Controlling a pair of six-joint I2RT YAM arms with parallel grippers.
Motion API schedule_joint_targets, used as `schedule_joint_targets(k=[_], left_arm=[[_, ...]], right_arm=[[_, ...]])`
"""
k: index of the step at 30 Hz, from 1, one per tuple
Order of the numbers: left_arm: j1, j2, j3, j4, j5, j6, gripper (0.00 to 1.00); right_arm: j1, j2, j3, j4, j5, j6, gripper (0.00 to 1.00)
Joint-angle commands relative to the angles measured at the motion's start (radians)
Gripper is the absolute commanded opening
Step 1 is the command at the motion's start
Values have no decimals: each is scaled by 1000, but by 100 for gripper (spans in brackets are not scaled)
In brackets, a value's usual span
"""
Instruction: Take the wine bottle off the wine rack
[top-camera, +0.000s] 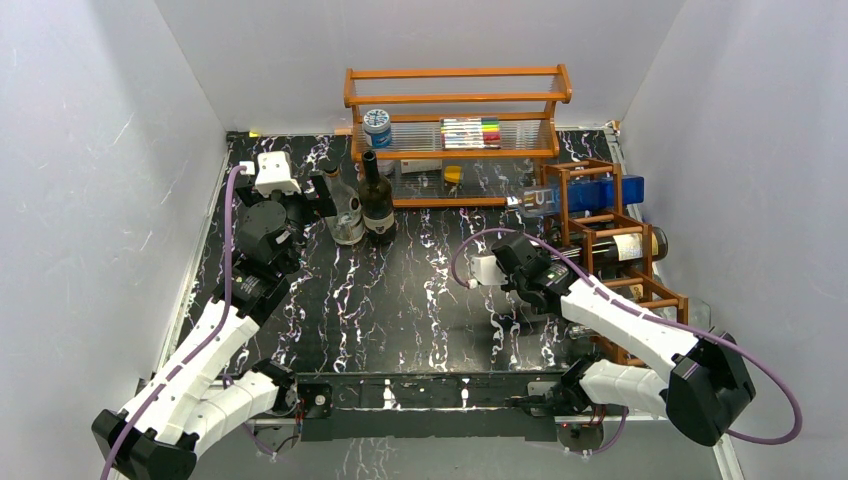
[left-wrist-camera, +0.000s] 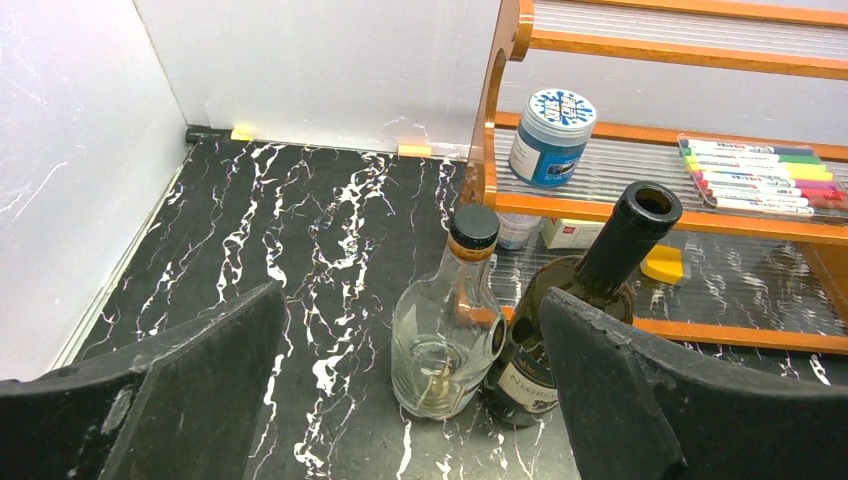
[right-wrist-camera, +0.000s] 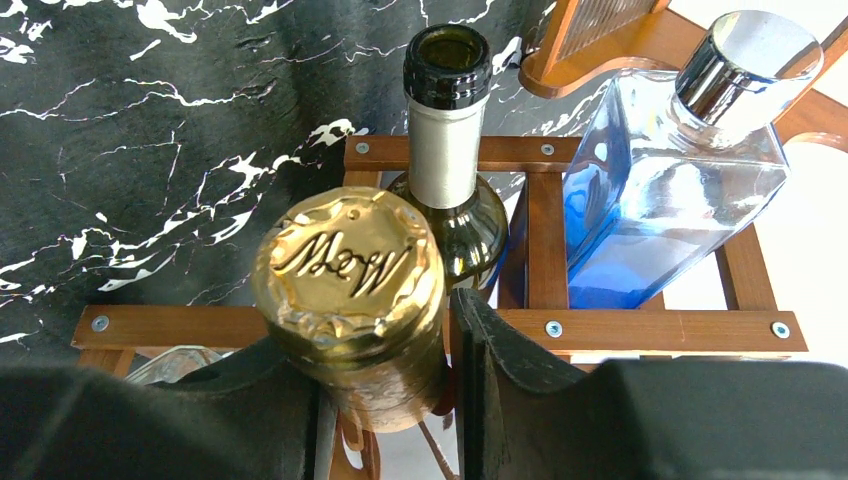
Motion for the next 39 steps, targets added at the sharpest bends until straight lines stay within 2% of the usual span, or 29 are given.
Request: schedule_joint_targets(k=[1,3,7,9,21,33,39], left_arm=[[5,-13,24,18,-9,-3,98],[5,-13,23,18,-8,-3,98],[5,-12,23,18,-5,-5,98],[5,-11,23,18,-3,-7,98],[6,-12,23,18,-3,-6,98],[5,-7,24,16,1,-10,98],[5,-7,24,14,-1,-9,98]], right_arm=[[-3,-38,0,26,-4,-16,24],[-3,-45,-1,26,-8,-17,16],[7,-47,3,10,4,-16,11],[19,-45,9,11,12,-9,0],[121,14,119,-58,73,117,0],[296,84,194,-124,137,321,0],[355,116,206,-115,187,359,0]])
